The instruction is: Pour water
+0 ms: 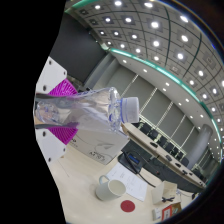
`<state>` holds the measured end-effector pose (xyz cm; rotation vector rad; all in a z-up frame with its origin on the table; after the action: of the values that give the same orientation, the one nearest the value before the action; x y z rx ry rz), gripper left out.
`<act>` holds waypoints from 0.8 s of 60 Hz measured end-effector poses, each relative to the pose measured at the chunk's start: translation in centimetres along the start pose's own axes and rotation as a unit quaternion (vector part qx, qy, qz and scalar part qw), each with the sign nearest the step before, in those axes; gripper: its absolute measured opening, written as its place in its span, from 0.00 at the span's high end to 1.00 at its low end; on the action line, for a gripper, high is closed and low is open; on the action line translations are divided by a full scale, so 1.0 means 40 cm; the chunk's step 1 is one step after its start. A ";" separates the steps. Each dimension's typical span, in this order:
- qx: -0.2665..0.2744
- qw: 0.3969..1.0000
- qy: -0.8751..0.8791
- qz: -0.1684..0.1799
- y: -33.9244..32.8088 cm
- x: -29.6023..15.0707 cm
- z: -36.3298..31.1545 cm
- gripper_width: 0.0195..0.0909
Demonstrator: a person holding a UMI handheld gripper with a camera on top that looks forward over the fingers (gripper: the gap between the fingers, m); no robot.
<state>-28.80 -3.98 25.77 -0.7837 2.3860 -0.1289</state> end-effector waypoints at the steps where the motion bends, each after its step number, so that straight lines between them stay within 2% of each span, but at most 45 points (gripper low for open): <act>1: -0.010 1.000 0.026 -0.001 0.008 -0.005 -0.006 0.80; 13: -0.102 0.955 0.280 -0.003 0.092 -0.156 0.108 0.80; 26: -0.188 0.846 0.498 0.000 0.157 -0.234 0.252 0.80; 35: -0.195 0.807 0.558 -0.005 0.173 -0.238 0.311 0.79; 48: -0.164 0.852 0.496 -0.042 0.185 -0.241 0.284 0.80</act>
<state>-19.78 8.61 19.69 -1.1772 3.4135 -0.1998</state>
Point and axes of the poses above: the point between the fingertips, and its own axes, seen from behind it with the camera up: z to the right, x down, y forward, the way the camera looks, the point moved 5 cm from there along -y, backward, against the way the camera looks, and after that the axes turned 12 degrees about -z, right-handed, at the moved point
